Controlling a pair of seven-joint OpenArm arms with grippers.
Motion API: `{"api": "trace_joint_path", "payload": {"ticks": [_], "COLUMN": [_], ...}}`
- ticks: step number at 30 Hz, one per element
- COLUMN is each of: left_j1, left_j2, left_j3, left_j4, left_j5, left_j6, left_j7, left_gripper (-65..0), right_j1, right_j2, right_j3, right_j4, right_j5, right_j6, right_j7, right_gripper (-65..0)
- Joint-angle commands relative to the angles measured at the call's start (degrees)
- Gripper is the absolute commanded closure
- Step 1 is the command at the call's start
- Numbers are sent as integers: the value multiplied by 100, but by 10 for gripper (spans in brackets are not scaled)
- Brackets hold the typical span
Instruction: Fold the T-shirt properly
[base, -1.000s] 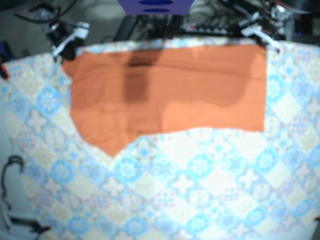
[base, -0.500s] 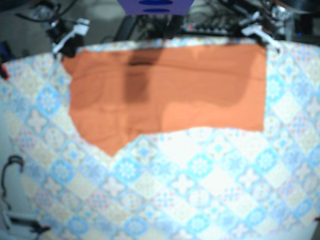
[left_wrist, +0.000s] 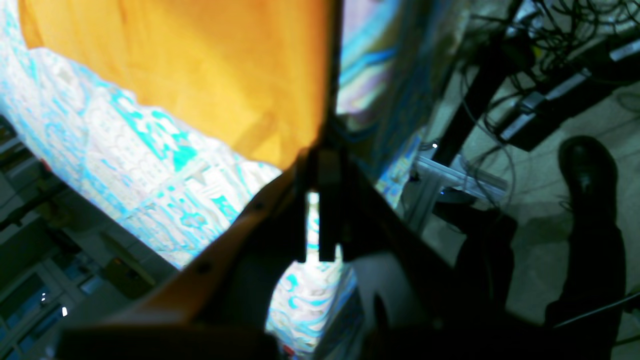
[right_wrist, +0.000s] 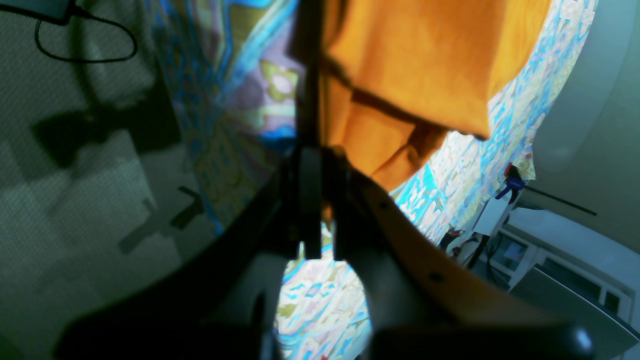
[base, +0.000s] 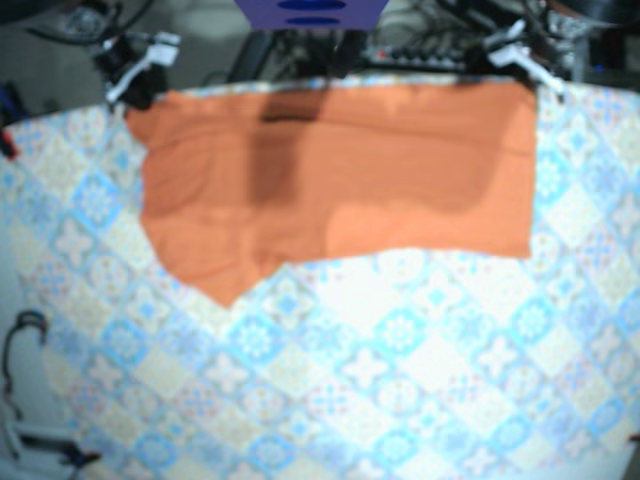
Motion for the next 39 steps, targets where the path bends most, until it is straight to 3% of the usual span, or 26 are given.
{"api": "trace_joint_path", "payload": {"ticks": [1, 15, 19, 24, 31, 39], "left_j1": [73, -23, -41, -50, -41, -6], "left_j2": [-77, -42, -42, -42, -42, -42], "left_j3": [-29, -38, -38, -38, -38, -38], "left_j4": [57, 48, 40, 40, 40, 40], "left_j5": [12, 12, 12, 12, 12, 12], "left_j6": [78, 78, 78, 78, 78, 78], "left_j7": [30, 30, 30, 38, 38, 38], "left_gripper": [0, 0, -3, -72, -202, -296], "right_j1": [-50, -15, -15, -15, -41, -155], "right_j2": [82, 73, 73, 73, 73, 65], "right_j3": [54, 54, 27, 19, 27, 54], "right_j4": [77, 7, 7, 7, -2, -2], "right_j5": [43, 34, 34, 34, 34, 43], "right_j6": [-91, -91, -91, -91, -91, -91], "right_j7": [-15, -24, -24, -24, -24, -24], "right_gripper": [0, -2, -76, -165, -172, -172]}}
